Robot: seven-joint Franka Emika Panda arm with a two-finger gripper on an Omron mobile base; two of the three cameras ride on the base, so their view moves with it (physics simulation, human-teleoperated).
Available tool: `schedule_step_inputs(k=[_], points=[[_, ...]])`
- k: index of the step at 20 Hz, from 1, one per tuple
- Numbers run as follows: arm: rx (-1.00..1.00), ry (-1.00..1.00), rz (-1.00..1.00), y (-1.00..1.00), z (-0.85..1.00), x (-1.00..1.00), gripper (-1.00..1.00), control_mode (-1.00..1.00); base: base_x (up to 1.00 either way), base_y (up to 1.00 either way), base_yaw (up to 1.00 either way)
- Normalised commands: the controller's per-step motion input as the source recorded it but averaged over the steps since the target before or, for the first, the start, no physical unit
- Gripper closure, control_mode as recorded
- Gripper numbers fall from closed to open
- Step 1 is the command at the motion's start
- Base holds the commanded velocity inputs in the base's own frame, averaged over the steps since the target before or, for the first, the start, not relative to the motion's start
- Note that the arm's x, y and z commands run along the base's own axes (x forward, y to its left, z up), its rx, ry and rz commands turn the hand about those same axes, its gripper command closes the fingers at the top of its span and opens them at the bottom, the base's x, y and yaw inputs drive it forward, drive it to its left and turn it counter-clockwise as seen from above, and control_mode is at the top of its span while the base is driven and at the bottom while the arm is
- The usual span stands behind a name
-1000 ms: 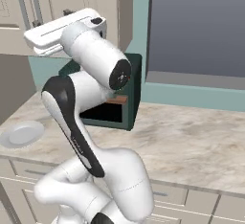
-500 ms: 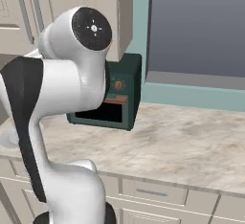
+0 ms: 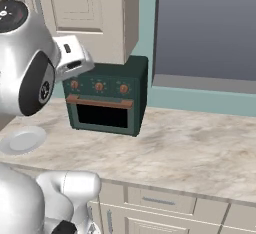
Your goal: Pick up the bagel from the plate, place it on the toaster oven rack, close the door, and set the timer.
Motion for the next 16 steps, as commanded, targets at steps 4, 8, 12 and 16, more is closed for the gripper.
schedule_step_inputs(k=[4,8,12,16], points=[[-0.05,0.17,-0.54,-0.31,-0.48,0.61,-1.0,-1.0,0.0,0.0,0.0],[0.0,0.1,-0.39,-0.34,-0.53,0.66,-1.0,-1.0,0.0,0.0,0.0],[0.0,0.02,-0.17,-0.35,-0.59,0.66,-1.0,-1.0,0.0,0.0,0.0],[0.05,0.03,-0.01,-0.17,-0.55,0.72,-1.0,-1.0,0.0,0.0,0.0]])
